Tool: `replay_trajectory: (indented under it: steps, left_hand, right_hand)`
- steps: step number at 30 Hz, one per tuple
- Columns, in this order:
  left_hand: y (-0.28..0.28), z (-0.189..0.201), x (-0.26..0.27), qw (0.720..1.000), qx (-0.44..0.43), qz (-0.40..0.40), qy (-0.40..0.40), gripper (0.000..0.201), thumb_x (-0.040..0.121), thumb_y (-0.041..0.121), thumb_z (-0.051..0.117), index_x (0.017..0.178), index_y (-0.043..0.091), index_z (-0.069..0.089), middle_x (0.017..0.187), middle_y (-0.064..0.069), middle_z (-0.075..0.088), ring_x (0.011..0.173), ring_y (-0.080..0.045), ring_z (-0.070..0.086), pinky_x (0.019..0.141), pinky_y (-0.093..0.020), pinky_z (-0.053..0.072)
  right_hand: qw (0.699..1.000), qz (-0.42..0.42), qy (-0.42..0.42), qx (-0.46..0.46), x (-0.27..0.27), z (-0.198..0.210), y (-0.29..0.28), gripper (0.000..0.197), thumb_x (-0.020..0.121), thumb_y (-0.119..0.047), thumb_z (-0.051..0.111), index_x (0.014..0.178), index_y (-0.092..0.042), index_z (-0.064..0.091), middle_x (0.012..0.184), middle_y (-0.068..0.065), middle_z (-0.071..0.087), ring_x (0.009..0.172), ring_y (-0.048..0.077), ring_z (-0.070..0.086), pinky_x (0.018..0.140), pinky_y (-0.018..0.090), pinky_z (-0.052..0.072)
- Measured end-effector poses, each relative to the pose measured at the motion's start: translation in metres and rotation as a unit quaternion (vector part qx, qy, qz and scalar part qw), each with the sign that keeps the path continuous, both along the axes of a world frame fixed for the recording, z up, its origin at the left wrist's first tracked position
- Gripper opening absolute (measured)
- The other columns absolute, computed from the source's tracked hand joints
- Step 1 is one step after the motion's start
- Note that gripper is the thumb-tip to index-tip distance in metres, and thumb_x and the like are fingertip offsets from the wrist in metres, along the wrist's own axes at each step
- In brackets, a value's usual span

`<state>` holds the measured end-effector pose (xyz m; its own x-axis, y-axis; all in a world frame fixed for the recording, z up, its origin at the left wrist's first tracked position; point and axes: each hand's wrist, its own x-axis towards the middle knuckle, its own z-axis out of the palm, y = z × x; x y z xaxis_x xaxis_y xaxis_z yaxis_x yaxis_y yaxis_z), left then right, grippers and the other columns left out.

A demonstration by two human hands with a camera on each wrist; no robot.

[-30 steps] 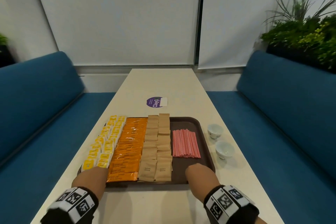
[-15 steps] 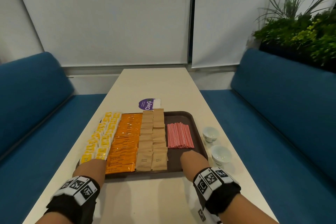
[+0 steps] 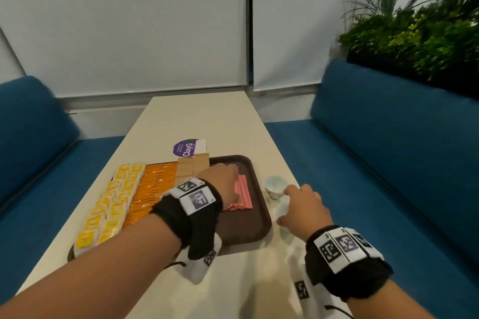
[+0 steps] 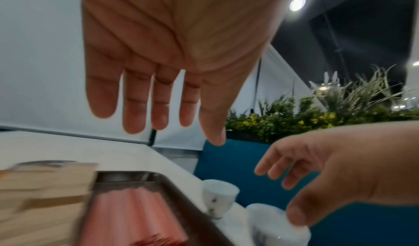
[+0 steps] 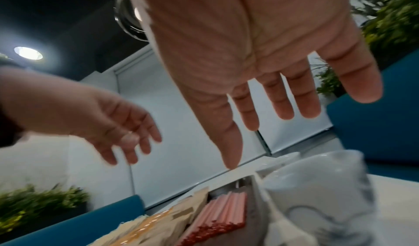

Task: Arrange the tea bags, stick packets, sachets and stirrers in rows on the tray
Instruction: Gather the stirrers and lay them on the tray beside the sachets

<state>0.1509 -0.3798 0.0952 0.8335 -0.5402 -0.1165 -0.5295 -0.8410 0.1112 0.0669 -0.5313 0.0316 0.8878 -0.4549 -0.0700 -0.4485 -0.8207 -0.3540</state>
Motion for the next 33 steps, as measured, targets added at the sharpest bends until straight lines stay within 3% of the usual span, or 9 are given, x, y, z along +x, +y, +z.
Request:
replay_trajectory:
  steps: [5, 11, 18, 21, 24, 27, 33]
  left_hand:
    - [-0.092, -0.018, 0.028, 0.997, 0.016, -0.064, 0.044, 0.068, 0.080, 0.027, 0.070, 0.138, 0.020, 0.035, 0.132, -0.009, 0.049, 0.118, -0.027, 0.052, 0.097, -0.036, 0.044]
    - [-0.131, -0.060, 0.051, 0.994, 0.067, -0.078, 0.047, 0.088, 0.073, 0.028, 0.075, 0.146, 0.024, 0.024, 0.138, -0.009, 0.046, 0.124, -0.031, 0.048, 0.101, -0.040, 0.042]
    - [-0.132, -0.082, 0.063, 0.995, 0.023, -0.069, 0.071, 0.070, 0.078, 0.033, 0.071, 0.139, 0.021, 0.038, 0.135, -0.006, 0.048, 0.121, -0.027, 0.050, 0.094, -0.033, 0.041]
    - [-0.124, -0.080, 0.057, 0.994, -0.001, -0.069, 0.082, 0.070, 0.074, 0.036, 0.073, 0.136, 0.023, 0.041, 0.131, -0.003, 0.050, 0.118, -0.024, 0.052, 0.090, -0.030, 0.042]
    - [-0.118, -0.078, 0.042, 0.993, 0.015, -0.074, 0.095, 0.073, 0.072, 0.040, 0.074, 0.135, 0.025, 0.041, 0.130, 0.000, 0.051, 0.115, -0.023, 0.053, 0.092, -0.033, 0.044]
    - [-0.112, -0.078, 0.022, 0.991, 0.041, -0.091, 0.088, 0.071, 0.071, 0.041, 0.075, 0.132, 0.020, 0.044, 0.127, -0.001, 0.052, 0.111, -0.023, 0.055, 0.092, -0.036, 0.047]
    - [-0.106, -0.078, 0.004, 0.993, 0.051, -0.084, 0.064, 0.066, 0.078, 0.033, 0.072, 0.133, 0.013, 0.041, 0.131, -0.007, 0.048, 0.117, -0.027, 0.050, 0.096, -0.039, 0.038]
  right_hand:
    - [0.998, 0.002, 0.024, 0.058, -0.001, -0.014, -0.021, 0.068, 0.076, -0.036, 0.076, 0.132, -0.023, 0.039, 0.131, 0.005, 0.039, 0.124, 0.026, 0.039, 0.096, 0.038, 0.045]
    - [0.996, 0.024, 0.024, 0.080, 0.007, -0.029, -0.025, 0.067, 0.077, -0.033, 0.075, 0.133, -0.023, 0.038, 0.128, 0.003, 0.043, 0.119, 0.024, 0.046, 0.092, 0.035, 0.044]
    - [0.994, -0.008, 0.014, 0.112, 0.011, -0.021, -0.056, 0.068, 0.075, -0.026, 0.074, 0.134, -0.022, 0.039, 0.130, 0.001, 0.043, 0.112, 0.020, 0.053, 0.085, 0.033, 0.048]
    - [0.996, -0.027, -0.010, 0.087, 0.027, -0.004, -0.078, 0.064, 0.075, -0.021, 0.072, 0.131, -0.022, 0.041, 0.128, 0.002, 0.042, 0.107, 0.020, 0.051, 0.079, 0.029, 0.044]
    - [0.997, -0.018, -0.024, 0.068, 0.054, 0.010, -0.096, 0.065, 0.075, -0.018, 0.072, 0.132, -0.021, 0.040, 0.130, 0.002, 0.041, 0.112, 0.023, 0.050, 0.086, 0.033, 0.046]
    - [0.996, 0.026, -0.003, 0.082, 0.084, 0.013, -0.101, 0.070, 0.074, -0.014, 0.075, 0.135, -0.019, 0.040, 0.133, 0.004, 0.042, 0.114, 0.024, 0.049, 0.086, 0.034, 0.050]
    - [0.990, 0.095, 0.058, 0.087, 0.127, -0.006, -0.088, 0.074, 0.070, -0.015, 0.080, 0.135, -0.020, 0.043, 0.135, 0.002, 0.048, 0.118, 0.022, 0.050, 0.093, 0.031, 0.045]
